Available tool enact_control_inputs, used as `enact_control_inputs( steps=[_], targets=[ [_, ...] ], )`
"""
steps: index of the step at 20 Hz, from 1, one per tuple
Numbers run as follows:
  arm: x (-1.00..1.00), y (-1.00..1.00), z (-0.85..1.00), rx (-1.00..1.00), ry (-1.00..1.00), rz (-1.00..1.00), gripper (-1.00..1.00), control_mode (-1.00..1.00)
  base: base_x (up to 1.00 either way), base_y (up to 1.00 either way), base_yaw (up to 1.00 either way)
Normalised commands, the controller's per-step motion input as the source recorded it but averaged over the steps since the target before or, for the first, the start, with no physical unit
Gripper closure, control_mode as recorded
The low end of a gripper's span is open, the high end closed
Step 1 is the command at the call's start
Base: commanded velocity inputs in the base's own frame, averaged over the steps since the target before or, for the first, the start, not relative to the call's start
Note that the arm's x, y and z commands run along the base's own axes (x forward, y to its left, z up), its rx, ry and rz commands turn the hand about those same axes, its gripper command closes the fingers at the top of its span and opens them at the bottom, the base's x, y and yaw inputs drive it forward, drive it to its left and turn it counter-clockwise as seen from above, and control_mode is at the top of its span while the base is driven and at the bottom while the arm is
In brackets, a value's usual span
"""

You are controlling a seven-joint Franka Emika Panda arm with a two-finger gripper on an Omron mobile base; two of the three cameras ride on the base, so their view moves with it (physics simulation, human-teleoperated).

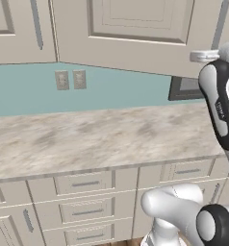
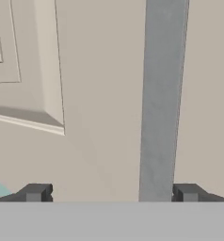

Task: Open the cabinet. Pick the sponge and place it next to the sink. Then close the cabinet.

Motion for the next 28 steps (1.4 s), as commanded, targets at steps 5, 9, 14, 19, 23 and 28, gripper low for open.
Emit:
enact_control_inputs(
  steps=[5, 9, 14, 19, 23, 28],
  targets=[
    [0.53, -0.01, 0.00, 0.00, 0.00, 0.07, -1.00, -1.00, 0.00, 0.00, 0.00],
    [0.52, 0.00, 0.00, 0.00, 0.01, 0.03, -1.00, -1.00, 0.00, 0.00, 0.00],
    [0.58, 0.00, 0.00, 0.00, 0.01, 0.01, -1.00, -1.00, 0.00, 0.00, 0.00],
    [0.62, 0.00, 0.00, 0.00, 0.00, 0.00, -1.00, -1.00, 0.00, 0.00, 0.00],
    [0.53, 0.02, 0.00, 0.00, 0.00, 0.00, -1.00, -1.00, 0.00, 0.00, 0.00],
    [0.57, 0.03, 0.00, 0.00, 0.00, 0.00, -1.00, -1.00, 0.00, 0.00, 0.00]
  ],
)
